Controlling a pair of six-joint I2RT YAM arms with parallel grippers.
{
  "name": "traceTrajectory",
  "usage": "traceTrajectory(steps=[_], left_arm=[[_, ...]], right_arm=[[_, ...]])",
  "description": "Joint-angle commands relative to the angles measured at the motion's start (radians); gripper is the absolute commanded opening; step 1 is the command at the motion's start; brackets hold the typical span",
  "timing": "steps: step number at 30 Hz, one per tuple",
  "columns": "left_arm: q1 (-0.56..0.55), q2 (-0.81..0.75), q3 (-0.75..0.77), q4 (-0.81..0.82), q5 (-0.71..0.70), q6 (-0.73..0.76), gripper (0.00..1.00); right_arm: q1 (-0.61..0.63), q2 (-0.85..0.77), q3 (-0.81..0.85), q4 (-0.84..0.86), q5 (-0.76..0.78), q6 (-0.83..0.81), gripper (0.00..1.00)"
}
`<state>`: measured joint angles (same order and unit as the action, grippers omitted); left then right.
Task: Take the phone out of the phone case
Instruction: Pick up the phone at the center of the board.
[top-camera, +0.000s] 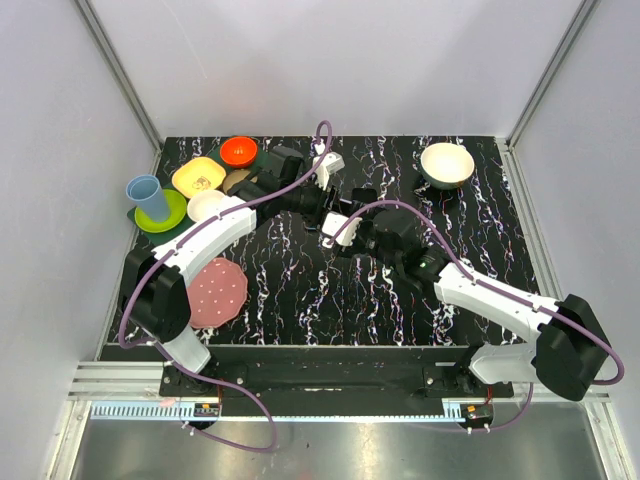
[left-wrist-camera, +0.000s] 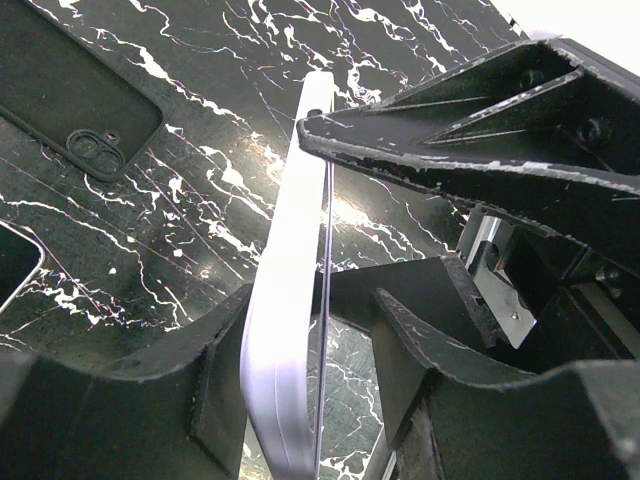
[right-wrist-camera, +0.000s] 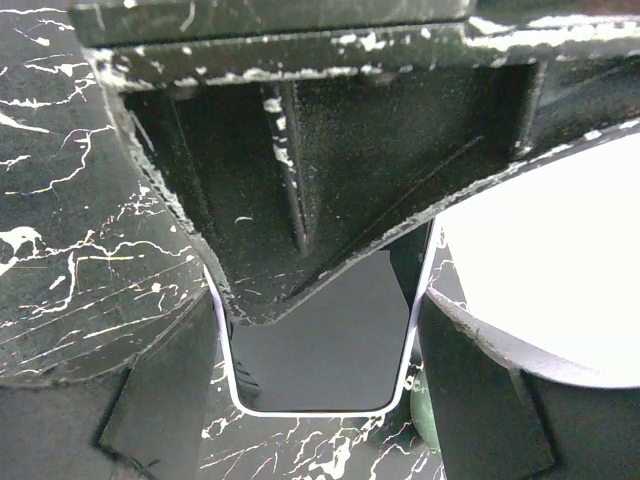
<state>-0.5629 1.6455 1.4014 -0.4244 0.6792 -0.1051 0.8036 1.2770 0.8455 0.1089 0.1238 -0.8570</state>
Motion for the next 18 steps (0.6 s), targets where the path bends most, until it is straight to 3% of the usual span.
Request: traceTrajectory(steps=[1, 18], left_arm=[[-0.008, -0.006, 0.028, 0.033, -0.024, 0.007, 0.49], [-0.023, -0.004, 0.030, 0.022, -0.038, 0.027, 0.22]], right_arm=[[0.012, -0.013, 0.010, 0.121, 0.033, -0.020, 0.00], [0.014, -0.015, 0.010, 0.124, 0.036, -0.025, 0.00]])
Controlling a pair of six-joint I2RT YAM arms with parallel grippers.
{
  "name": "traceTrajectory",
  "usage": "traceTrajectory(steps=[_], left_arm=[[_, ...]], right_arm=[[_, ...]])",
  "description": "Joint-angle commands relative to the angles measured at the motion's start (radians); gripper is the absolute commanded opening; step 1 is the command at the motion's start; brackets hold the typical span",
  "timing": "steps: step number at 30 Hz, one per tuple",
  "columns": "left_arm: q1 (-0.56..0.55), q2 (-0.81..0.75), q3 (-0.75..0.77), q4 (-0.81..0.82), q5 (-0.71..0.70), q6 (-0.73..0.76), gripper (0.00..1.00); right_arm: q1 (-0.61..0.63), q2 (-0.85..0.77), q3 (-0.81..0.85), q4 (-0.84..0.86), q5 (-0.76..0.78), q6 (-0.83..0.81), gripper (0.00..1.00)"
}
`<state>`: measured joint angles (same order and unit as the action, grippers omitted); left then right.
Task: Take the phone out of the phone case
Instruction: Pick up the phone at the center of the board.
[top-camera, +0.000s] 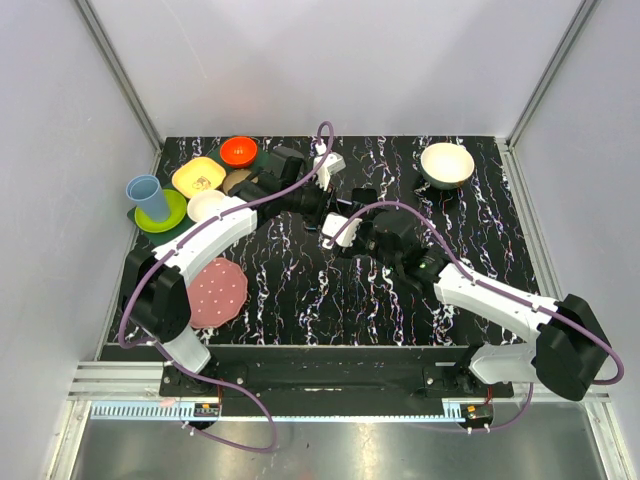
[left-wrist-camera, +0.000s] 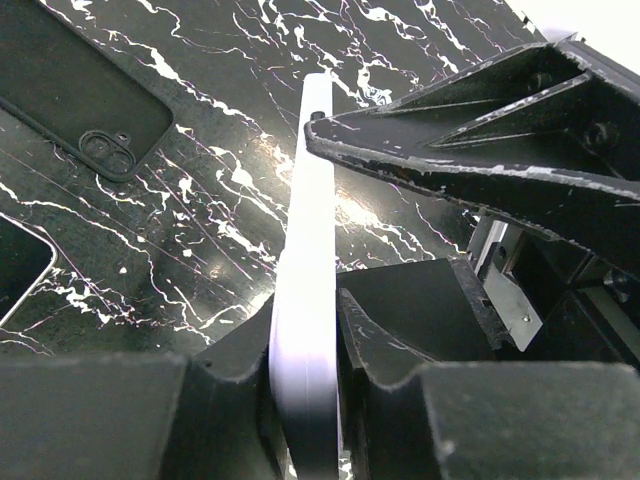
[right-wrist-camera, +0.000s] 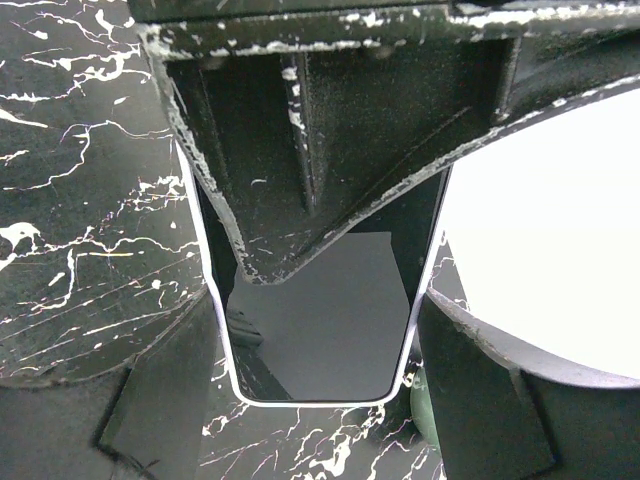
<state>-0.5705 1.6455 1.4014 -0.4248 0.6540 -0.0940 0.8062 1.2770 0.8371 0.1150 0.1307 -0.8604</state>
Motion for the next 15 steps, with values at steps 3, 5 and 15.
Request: traceTrajectory(steps=[3, 5, 15], left_arm=[[-0.020, -0.003, 0.034, 0.020, -0.022, 0.023, 0.11], [-0.022, 0.000, 0.036, 0.015, -0.027, 0.030, 0.05], [-0.023, -0.026, 0.048, -0.014, -0.089, 0.063, 0.00]], right_arm=[[0.011, -0.018, 0.019, 0.120, 0.029, -0.023, 0.00], [0.010, -0.018, 0.019, 0.120, 0.029, -0.023, 0.01], [0.011, -0.065, 0.039, 0.051, 0.000, -0.006, 0.61]])
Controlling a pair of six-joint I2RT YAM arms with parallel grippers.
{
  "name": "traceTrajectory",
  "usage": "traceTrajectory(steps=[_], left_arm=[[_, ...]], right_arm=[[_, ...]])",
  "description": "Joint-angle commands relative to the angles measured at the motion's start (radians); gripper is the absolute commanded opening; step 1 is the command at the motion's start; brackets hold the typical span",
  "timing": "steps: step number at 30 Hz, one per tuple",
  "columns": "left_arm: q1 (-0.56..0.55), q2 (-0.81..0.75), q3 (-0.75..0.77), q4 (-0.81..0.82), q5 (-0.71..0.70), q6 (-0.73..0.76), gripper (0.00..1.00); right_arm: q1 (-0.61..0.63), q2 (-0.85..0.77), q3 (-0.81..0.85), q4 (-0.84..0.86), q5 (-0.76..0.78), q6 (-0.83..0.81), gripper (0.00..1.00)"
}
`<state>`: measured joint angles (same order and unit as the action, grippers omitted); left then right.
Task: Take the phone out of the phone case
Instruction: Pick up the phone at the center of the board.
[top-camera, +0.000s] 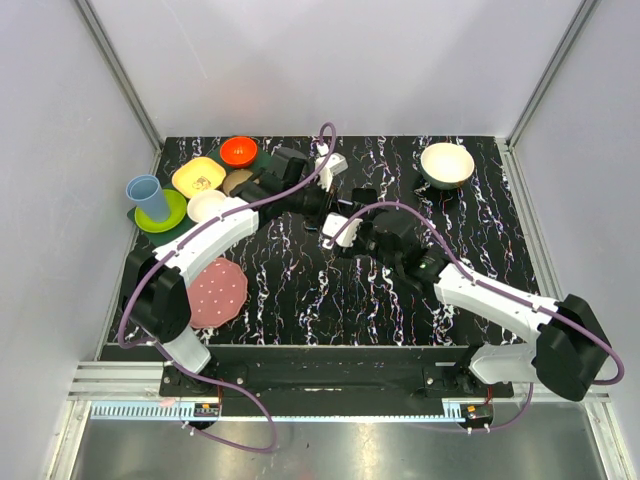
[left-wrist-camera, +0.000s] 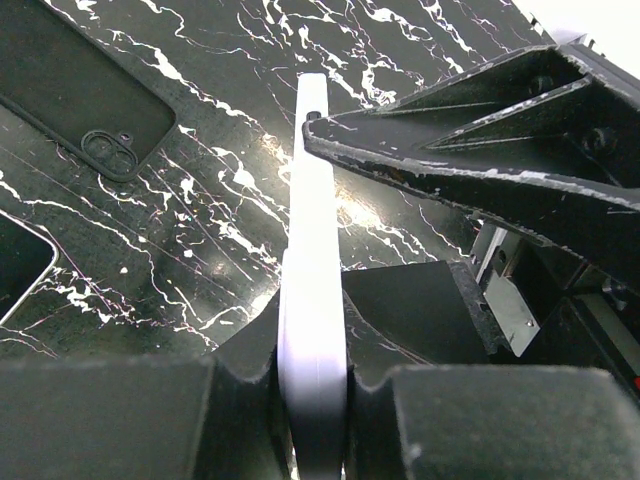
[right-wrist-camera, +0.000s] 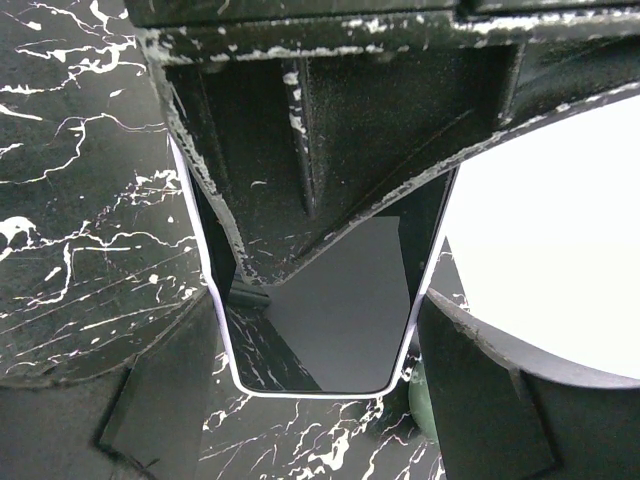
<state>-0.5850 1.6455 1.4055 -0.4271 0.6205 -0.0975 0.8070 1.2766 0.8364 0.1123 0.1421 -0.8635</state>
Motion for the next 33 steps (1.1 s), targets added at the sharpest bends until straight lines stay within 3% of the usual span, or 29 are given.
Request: traceTrajectory(steps=[1, 5, 9, 17, 21, 23, 26, 33], left_arm=[[-0.009, -0.039, 0.044, -0.016, -0.061, 0.073, 0.00], [0.020, -0.085, 0.033, -0.018, -0.065, 0.091, 0.00], [0.079, -0.151, -0.003, 0.005, -0.024, 0.084, 0.00], [0.209, -0.312, -0.140, 0.120, 0.140, 0.073, 0.00], [0.231, -0.455, -0.232, 0.220, 0.157, 0.090, 0.00], [0.232, -0.499, -0.279, 0.251, 0.162, 0.166, 0.00], [0.235, -0.552, -0.272, 0.205, 0.128, 0.222, 0.00], [0.244, -0.595, -0.266, 0.154, 0.228, 0.271, 0.00]], right_arm=[[0.011, -0.074, 0.044, 0.015, -0.021, 0.007, 0.72], [0.008, -0.138, 0.066, -0.095, -0.116, 0.034, 0.90], [-0.026, -0.195, 0.093, -0.222, -0.235, 0.107, 0.98], [-0.161, -0.310, 0.147, -0.327, -0.495, 0.244, 1.00], [-0.190, -0.341, 0.159, -0.355, -0.512, 0.254, 1.00], [-0.201, -0.341, 0.159, -0.365, -0.510, 0.250, 1.00], [-0.216, -0.324, 0.153, -0.372, -0.504, 0.238, 1.00], [-0.236, -0.278, 0.222, -0.390, -0.539, 0.305, 1.00]])
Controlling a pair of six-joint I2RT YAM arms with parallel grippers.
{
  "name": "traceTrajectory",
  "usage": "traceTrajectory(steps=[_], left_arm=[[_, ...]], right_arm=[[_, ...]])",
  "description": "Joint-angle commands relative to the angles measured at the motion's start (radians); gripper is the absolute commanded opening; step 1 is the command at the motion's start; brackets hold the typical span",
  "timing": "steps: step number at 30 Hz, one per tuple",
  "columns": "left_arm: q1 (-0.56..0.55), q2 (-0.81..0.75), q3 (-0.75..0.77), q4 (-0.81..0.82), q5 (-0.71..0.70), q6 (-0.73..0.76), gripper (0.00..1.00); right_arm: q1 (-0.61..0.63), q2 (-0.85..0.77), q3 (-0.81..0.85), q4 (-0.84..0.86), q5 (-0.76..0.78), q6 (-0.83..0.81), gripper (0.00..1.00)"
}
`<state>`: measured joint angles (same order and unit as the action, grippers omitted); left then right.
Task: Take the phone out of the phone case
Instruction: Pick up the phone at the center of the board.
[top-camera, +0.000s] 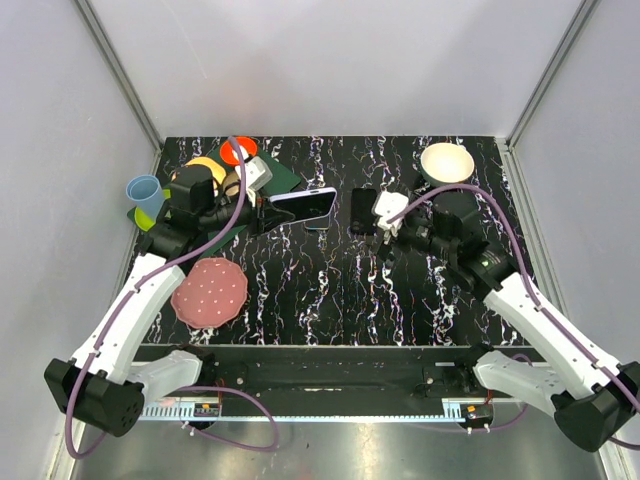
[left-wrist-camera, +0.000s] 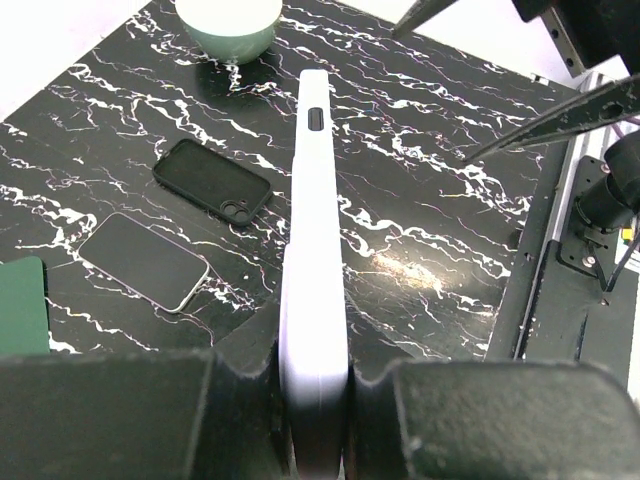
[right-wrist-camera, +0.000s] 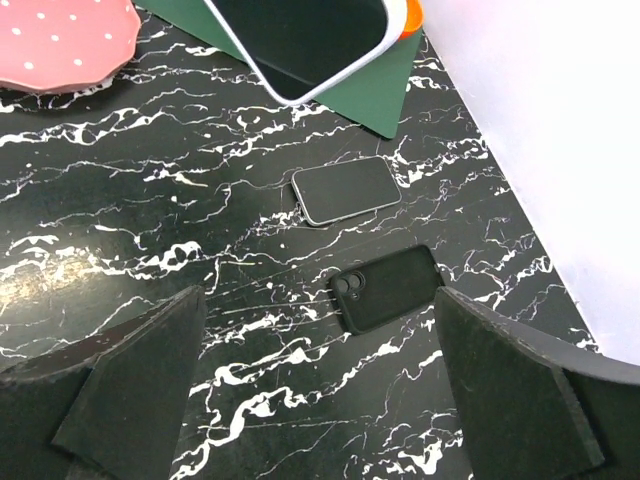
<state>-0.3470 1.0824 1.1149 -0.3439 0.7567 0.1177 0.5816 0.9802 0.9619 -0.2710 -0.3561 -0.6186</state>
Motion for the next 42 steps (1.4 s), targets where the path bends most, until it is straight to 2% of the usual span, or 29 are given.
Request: traceTrajectory(steps=[1, 4, 11, 16, 21, 22, 28, 34, 37, 42], left_arm=[[0.008, -0.032, 0.028, 0.069, 0.098, 0.051, 0.00], [0.008, -0.022, 0.025, 0.088, 0.148, 0.048, 0.00], [0.043, -0.018, -0.026, 0.206, 0.389, 0.066, 0.00], [0.103, -0.004, -0.096, 0.454, 0.538, -0.105, 0.00], [0.123, -0.010, -0.183, 0.607, 0.546, -0.225, 0.00], [0.123, -0.018, -0.205, 0.688, 0.546, -0.249, 0.00], [0.123, -0.021, -0.348, 1.087, 0.506, -0.533, 0.00], [0.121, 0.036, -0.412, 1.307, 0.434, -0.719, 0.00], [0.120, 0.083, -0.431, 1.367, 0.409, -0.782, 0.00], [0.121, 0.129, -0.466, 1.384, 0.382, -0.779, 0.00]], right_arm=[[-0.014, 0.034, 0.127, -0.011, -0.052, 0.072, 1.00], [-0.017, 0.072, 0.176, -0.020, -0.073, 0.131, 1.00], [-0.019, 0.113, 0.218, 0.024, -0.129, 0.193, 1.00], [-0.022, 0.124, 0.256, 0.027, -0.148, 0.235, 0.99], [-0.046, 0.121, 0.314, 0.013, -0.126, 0.215, 0.98], [-0.055, 0.123, 0.322, 0.015, -0.126, 0.224, 0.98], [-0.097, 0.109, 0.273, 0.102, -0.245, 0.412, 0.96], [-0.118, 0.109, 0.189, 0.260, -0.357, 0.589, 0.93], [-0.124, 0.140, 0.164, 0.337, -0.400, 0.672, 0.89], [-0.155, 0.160, 0.056, 0.528, -0.480, 0.812, 0.86]])
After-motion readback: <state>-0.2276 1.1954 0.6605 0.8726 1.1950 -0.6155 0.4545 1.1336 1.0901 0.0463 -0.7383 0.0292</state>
